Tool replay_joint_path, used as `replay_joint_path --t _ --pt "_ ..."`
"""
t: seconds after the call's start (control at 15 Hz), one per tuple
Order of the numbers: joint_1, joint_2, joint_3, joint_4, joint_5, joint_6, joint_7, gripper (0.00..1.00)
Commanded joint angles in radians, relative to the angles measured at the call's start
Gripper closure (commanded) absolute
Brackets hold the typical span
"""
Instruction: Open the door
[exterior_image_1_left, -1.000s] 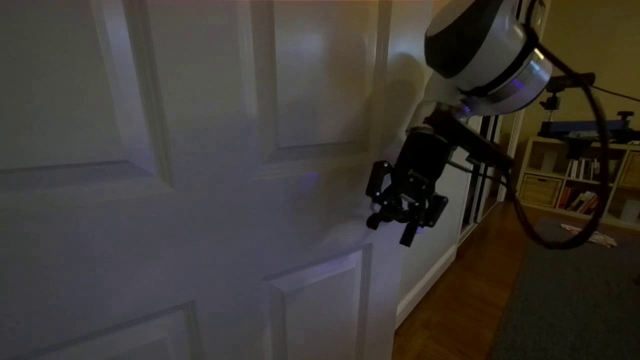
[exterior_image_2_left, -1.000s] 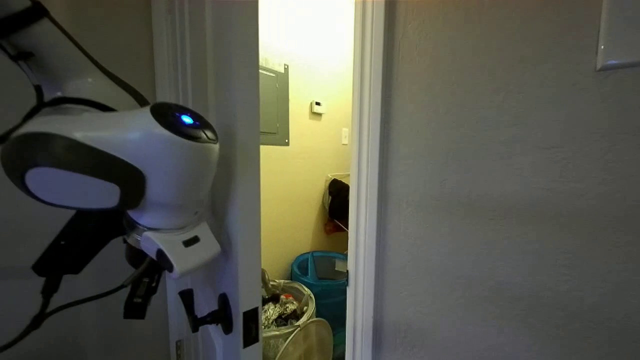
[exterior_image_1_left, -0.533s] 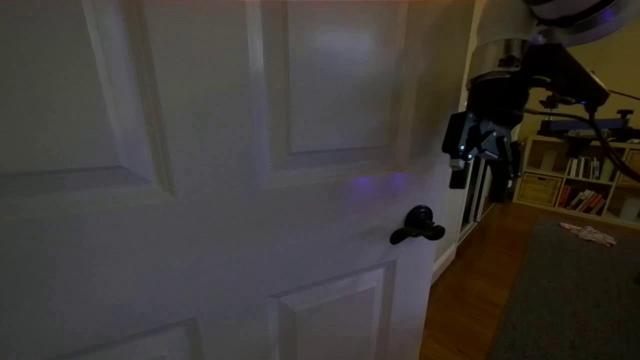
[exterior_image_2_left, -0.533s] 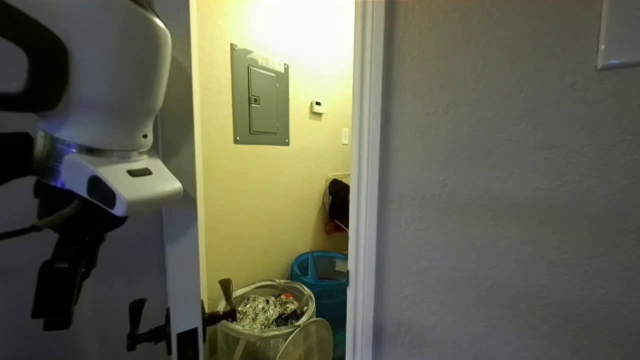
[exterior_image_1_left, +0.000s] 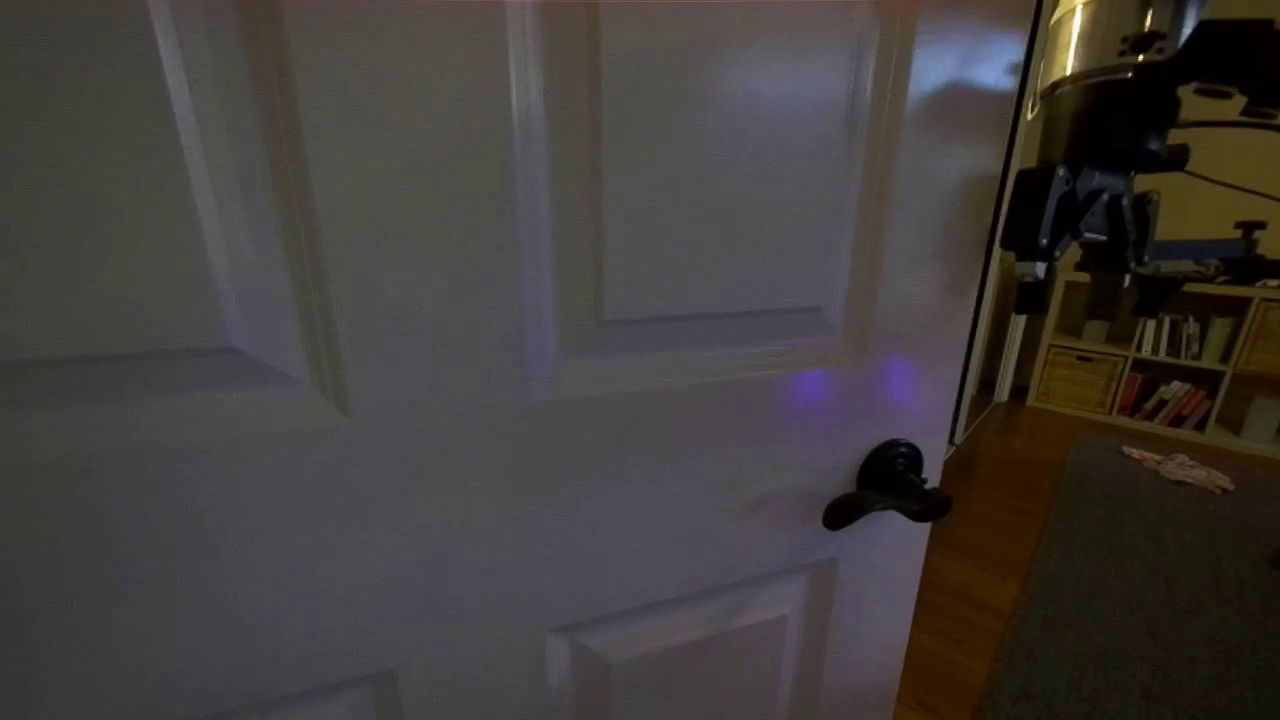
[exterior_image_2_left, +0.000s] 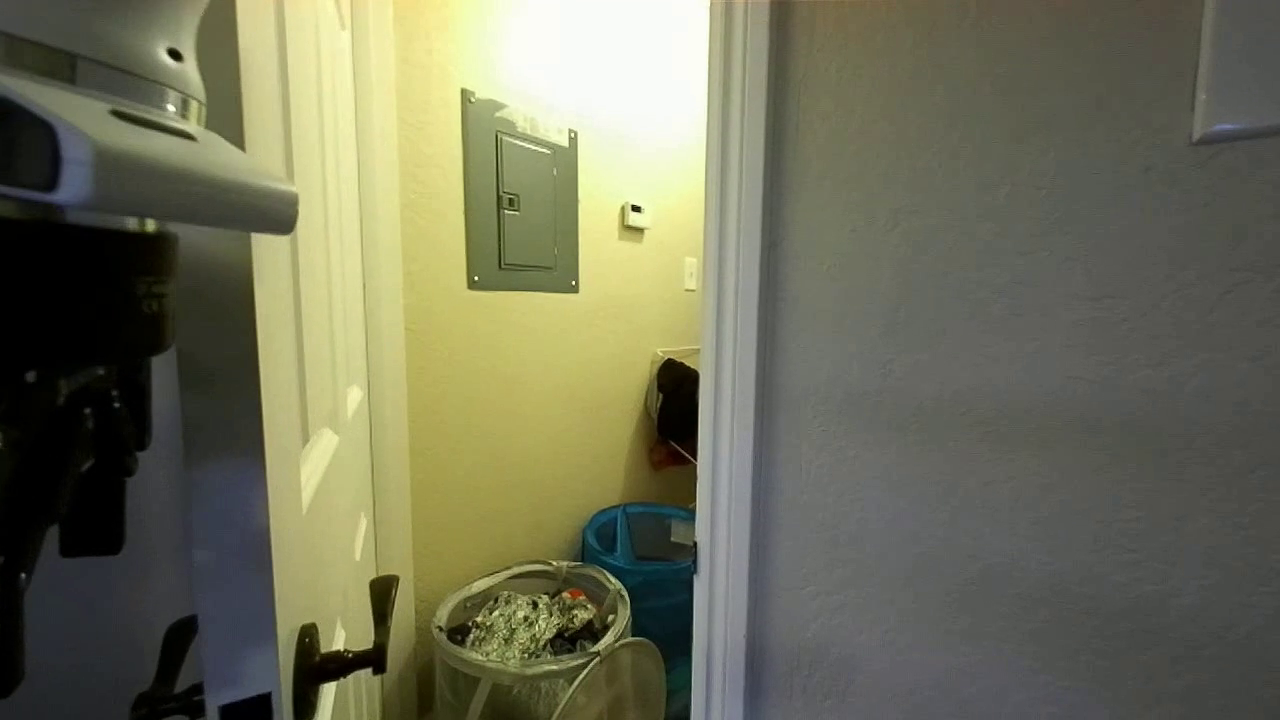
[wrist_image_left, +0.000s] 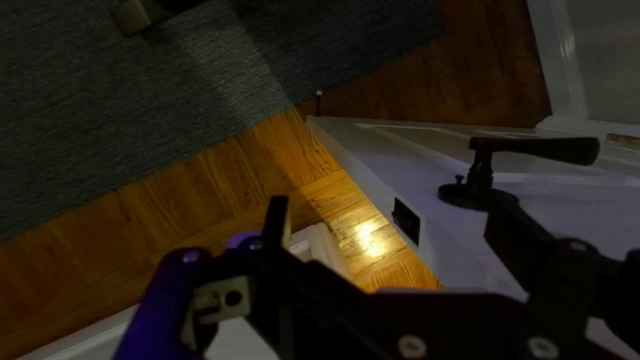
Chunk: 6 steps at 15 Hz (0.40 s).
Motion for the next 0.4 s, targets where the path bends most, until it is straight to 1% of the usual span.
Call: replay_joint_path --t 0.0,0.13,0.2,0.33 --pt "0.005 -0.062 -0.011 -0.041 -0.036 -0.007 0.016 0.00" --pt "0.004 -0.066 -0.013 -0.049 -0.032 -0.003 0.021 0.00" --pt "0.012 -0.024 -0.015 -0.014 -0.019 -0.006 0.002 0.00" --pt "0.012 -0.025 -0.015 -0.018 -0.019 -0.006 0.002 0.00"
